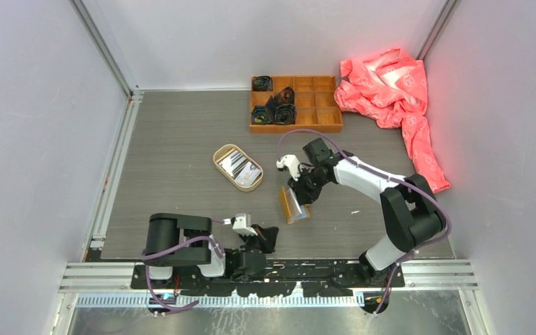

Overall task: Put the credit cards into the card holder
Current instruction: Open the card holder at the center of the board.

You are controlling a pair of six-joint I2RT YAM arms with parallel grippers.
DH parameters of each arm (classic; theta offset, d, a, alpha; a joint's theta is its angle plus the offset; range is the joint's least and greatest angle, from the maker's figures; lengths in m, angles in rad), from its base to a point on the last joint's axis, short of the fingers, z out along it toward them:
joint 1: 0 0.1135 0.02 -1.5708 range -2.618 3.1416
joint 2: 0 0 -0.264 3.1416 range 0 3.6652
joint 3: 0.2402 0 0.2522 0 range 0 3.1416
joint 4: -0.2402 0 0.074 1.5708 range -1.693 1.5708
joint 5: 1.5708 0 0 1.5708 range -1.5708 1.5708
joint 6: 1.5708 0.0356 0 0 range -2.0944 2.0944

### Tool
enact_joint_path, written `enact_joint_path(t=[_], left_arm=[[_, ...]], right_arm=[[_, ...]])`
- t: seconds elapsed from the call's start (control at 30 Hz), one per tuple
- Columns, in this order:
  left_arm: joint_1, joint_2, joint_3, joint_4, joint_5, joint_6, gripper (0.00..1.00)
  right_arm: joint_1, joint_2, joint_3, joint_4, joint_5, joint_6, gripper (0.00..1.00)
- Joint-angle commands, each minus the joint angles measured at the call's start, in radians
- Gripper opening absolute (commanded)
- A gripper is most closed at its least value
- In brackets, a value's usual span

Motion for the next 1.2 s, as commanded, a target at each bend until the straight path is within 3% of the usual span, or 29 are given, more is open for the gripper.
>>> enact_joint_path(t=[0.0, 0.27, 0.4, 0.57, 0.67, 0.73, 0.83, 0.93, 1.03, 1.17], left_arm=[[-0.003, -0.009, 0.009, 0.019, -0.045, 0.004, 0.0], [-0.002, -0.036, 0.004, 0.021, -0.059, 0.039, 0.0], [-0.001, -0.002, -0.043, 0.314, -0.02, 0.21, 0.0], [0.046, -0.041, -0.057, 0.356, 0.14, 0.267, 0.33], [0.047, -0.088, -0.035, 0.296, 0.15, 0.306, 0.51], [0.048, -0.158, 0.002, 0.122, 0.139, 0.305, 0.67], [0.048, -0.325, 0.145, -0.514, 0.097, 0.21, 0.9], [0.052, -0.356, 0.358, -1.105, 0.008, 0.036, 0.99], [0.065, -0.3, 0.533, -1.368, 0.007, -0.005, 0.99], [0.065, -0.219, 0.648, -1.446, 0.047, 0.064, 0.99]], right_arm=[[-0.016, 0.057, 0.081, -0.063, -0.083, 0.154, 0.23], [-0.018, 0.172, 0.148, -0.12, -0.009, 0.266, 0.27], [-0.018, 0.188, 0.164, -0.128, 0.04, 0.286, 0.29], [-0.016, 0.175, 0.159, -0.117, 0.052, 0.284, 0.33], [-0.016, 0.176, 0.16, -0.117, 0.05, 0.285, 0.33], [-0.014, 0.173, 0.16, -0.116, 0.045, 0.285, 0.33], [-0.011, 0.17, 0.161, -0.114, 0.035, 0.288, 0.33], [-0.011, 0.17, 0.162, -0.114, 0.016, 0.291, 0.33], [-0.012, 0.174, 0.167, -0.117, -0.032, 0.303, 0.32], [-0.011, 0.183, 0.17, -0.122, -0.072, 0.318, 0.32]])
